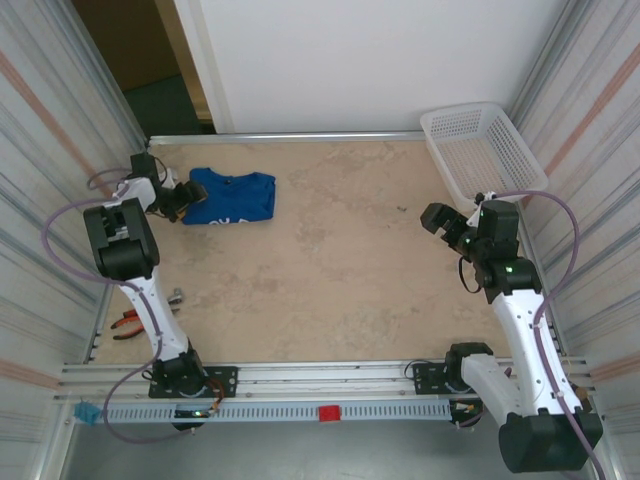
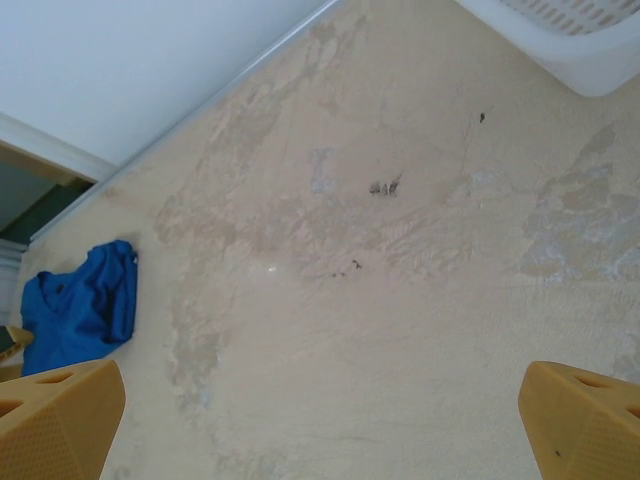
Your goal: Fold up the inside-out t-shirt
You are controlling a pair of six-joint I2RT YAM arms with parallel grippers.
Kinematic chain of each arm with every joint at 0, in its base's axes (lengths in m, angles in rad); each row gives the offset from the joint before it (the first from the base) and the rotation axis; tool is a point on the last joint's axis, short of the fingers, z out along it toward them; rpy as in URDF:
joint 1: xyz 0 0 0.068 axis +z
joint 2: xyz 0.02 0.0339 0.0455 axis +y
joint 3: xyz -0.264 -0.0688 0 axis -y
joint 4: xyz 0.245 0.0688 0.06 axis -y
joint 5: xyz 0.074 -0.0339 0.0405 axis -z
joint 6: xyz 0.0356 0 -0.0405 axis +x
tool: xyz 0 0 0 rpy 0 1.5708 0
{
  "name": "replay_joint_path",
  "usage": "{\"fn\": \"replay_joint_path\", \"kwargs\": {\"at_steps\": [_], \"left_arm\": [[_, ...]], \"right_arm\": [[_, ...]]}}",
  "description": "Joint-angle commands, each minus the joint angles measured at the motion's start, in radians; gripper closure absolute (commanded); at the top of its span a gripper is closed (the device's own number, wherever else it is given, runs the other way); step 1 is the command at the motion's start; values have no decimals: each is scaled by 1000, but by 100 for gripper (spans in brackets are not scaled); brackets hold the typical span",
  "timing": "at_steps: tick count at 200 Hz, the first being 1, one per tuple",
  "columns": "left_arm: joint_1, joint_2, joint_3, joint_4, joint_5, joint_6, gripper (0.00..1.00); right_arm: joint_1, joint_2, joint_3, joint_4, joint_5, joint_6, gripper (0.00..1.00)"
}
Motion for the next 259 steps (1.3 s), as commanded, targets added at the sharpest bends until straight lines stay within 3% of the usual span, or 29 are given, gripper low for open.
{"fn": "replay_joint_path", "kwargs": {"at_steps": [1,40,78,113,150,163,172,193,203,259], "left_arm": [[-12,-53,-38,8,-97,-28,24],[-35,-143,-124,125,-166,-35,22],[-48,-140,-121,123,-229,-85,21],[-61,-75,-79,75,-229,-118,19],[-89,20,-8,8,-157,-105,18],[-89,33,2,0,-137,-118,24],[-89,31,3,4,-137,-128,36],[-81,14,17,10,-154,-151,83],[-80,7,47,-5,-175,-152,100],[-50,70,388,-236,-308,-63,100]], "right_arm": [[-9,-26,36,-15,-34,-12,1],[-9,-28,34,-12,-49,-9,1],[-11,-28,30,0,-60,0,1],[-11,-28,35,5,-68,6,1],[-11,-40,43,6,-75,13,1],[-13,-42,46,6,-77,16,1],[-13,-45,49,6,-79,17,1],[-14,-56,52,3,-83,18,1],[-14,-62,57,-2,-85,19,1],[-19,-79,68,-16,-97,23,1]]}}
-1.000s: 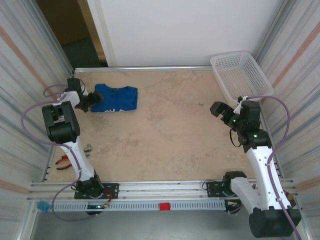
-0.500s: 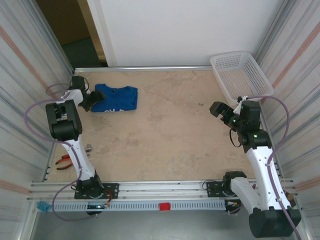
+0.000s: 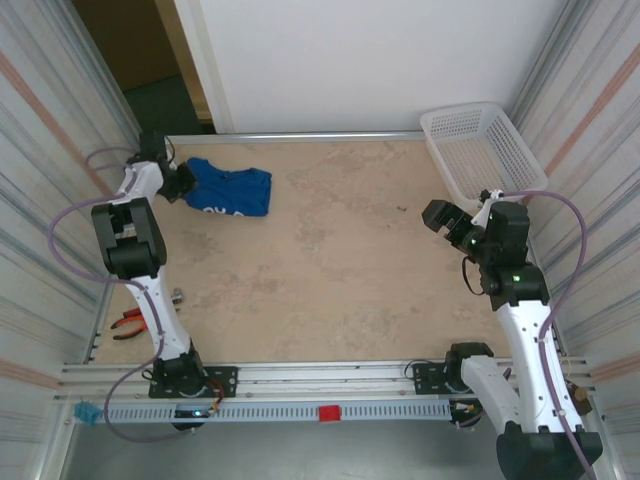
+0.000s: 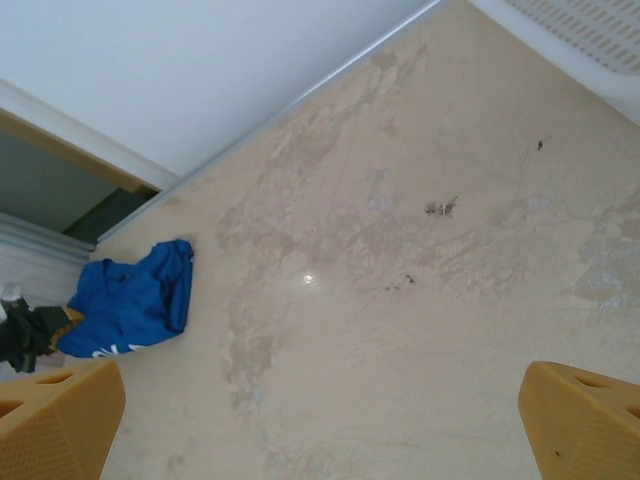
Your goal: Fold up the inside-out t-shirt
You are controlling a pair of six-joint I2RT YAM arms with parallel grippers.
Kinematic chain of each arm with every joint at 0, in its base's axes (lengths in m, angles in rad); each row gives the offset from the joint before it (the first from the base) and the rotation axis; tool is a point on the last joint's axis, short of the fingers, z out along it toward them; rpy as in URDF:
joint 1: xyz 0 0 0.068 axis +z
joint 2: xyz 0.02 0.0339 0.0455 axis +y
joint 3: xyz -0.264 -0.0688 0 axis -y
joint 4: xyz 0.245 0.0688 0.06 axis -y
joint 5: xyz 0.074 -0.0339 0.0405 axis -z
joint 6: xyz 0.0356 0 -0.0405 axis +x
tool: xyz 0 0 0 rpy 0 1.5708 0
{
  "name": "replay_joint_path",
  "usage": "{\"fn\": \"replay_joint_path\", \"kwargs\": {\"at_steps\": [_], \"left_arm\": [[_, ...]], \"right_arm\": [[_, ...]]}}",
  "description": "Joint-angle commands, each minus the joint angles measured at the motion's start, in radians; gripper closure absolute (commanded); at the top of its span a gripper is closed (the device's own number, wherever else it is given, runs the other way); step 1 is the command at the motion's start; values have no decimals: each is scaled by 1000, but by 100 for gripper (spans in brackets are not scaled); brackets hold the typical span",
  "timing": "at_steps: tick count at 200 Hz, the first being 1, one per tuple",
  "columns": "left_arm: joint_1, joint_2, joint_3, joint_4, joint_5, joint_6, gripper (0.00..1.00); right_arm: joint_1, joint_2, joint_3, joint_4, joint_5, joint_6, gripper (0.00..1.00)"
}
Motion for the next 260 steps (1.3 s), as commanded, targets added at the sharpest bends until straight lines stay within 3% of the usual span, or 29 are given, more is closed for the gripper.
{"fn": "replay_joint_path", "kwargs": {"at_steps": [1,19,28,36,43,49,83,105,121,141,158,167,174,191,211,224,260], "left_arm": [[24,57,155,-126,-67,53,100],[31,99,230,-186,-86,74,100],[31,109,245,-196,-100,84,92],[32,114,249,-204,-113,90,82],[34,118,254,-209,-120,98,64],[35,121,257,-213,-121,104,54],[33,84,267,-221,-148,126,23],[7,-29,202,-178,-136,129,20],[-37,-194,48,-69,-143,142,19],[-125,-427,-185,65,-180,160,17],[-244,-633,-420,200,-297,208,10],[-323,-729,-573,316,-401,277,2],[-384,-802,-699,435,-468,351,1],[-472,-922,-928,621,-598,417,1],[-470,-997,-1091,649,-692,346,1],[-463,-1003,-1214,784,-727,349,1],[-389,-822,-1412,1274,-668,435,1]], "right_arm": [[-8,-16,32,-16,-23,15,1],[-8,-16,31,-20,-28,18,1],[-8,-18,29,-21,-28,20,1],[-8,-18,29,-21,-25,18,1],[-8,-16,28,-21,-22,18,1],[-8,-15,28,-21,-24,17,1],[-9,14,29,-20,-8,-8,0],[-8,72,35,-29,96,-62,1],[-10,122,23,-3,264,-97,1],[-11,169,-67,173,493,-183,1],[-14,208,-159,377,591,-307,1],[-20,274,-185,447,627,-340,1],[-22,314,-208,508,649,-364,1],[-19,411,-272,677,659,-404,1],[-16,499,-336,845,627,-427,1],[-2,544,-380,962,610,-461,1],[0,671,-528,1342,438,-540,1]]}}
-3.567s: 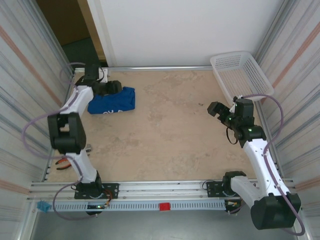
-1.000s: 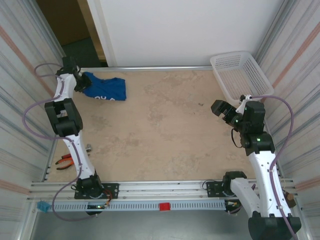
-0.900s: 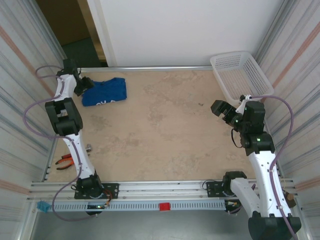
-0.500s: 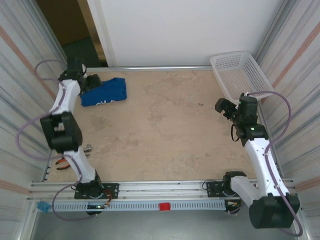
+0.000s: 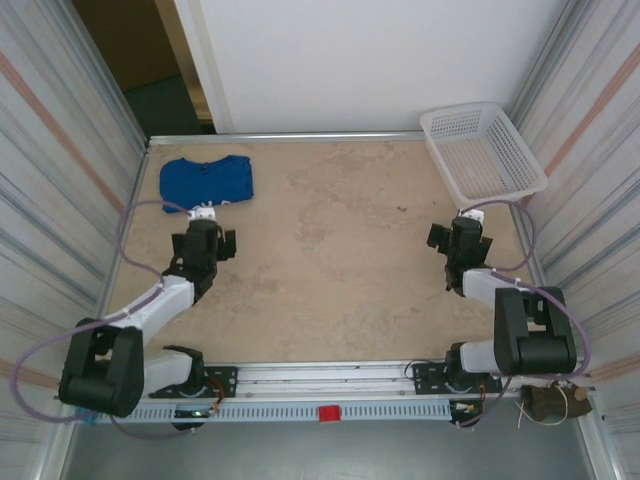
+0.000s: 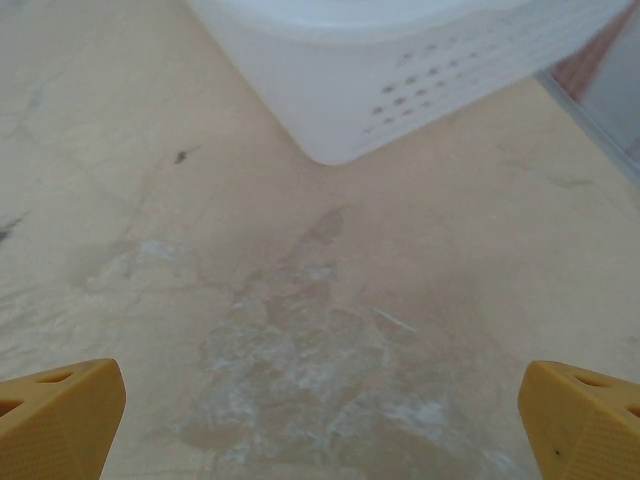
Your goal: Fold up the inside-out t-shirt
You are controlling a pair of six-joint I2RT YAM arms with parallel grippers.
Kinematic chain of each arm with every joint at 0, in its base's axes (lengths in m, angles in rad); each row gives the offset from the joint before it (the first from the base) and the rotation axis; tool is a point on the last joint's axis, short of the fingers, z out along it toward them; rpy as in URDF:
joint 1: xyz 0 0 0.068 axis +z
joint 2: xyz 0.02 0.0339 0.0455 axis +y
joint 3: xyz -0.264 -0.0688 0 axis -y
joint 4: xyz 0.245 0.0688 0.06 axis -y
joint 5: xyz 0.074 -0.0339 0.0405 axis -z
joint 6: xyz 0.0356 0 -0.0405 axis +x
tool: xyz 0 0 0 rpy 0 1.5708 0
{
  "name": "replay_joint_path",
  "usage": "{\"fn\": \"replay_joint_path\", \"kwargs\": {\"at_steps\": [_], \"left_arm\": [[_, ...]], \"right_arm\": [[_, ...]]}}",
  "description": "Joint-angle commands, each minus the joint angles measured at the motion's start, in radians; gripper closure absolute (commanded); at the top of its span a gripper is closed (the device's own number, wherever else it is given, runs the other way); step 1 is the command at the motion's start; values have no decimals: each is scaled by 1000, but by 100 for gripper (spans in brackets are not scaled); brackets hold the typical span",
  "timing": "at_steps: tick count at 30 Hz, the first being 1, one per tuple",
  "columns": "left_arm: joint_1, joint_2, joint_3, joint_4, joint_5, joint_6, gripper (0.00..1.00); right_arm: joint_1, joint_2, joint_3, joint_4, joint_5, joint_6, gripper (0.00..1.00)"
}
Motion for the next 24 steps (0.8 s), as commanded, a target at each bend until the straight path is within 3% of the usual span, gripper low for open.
{"fn": "replay_joint_path", "kwargs": {"at_steps": [1,3,4,5,7,8,10,11,21,24], "left_arm": [[40,96,-80,458,-31,90,1],[75,134,-74,499,57,111,1],[114,161,-73,521,164,103,2],[137,201,-75,551,209,91,2],[156,281,-81,632,290,109,1],[154,313,-66,660,276,121,1],[176,275,-51,557,324,89,1],[174,291,-57,599,316,97,1],[182,290,-40,555,331,88,1],[167,275,-69,601,320,106,1]], "right_arm": [[1,74,-76,383,-116,-94,1],[-21,185,-99,553,-188,-102,1],[-33,188,-61,487,-204,-92,1],[-60,151,15,260,-249,-69,1],[-72,192,-9,387,-283,-72,1],[-71,166,7,307,-283,-68,1],[-56,176,-5,356,-256,-79,1],[-40,159,-4,323,-225,-84,1],[-68,170,17,291,-298,-78,1],[-29,155,-23,352,-225,-97,1]]}}
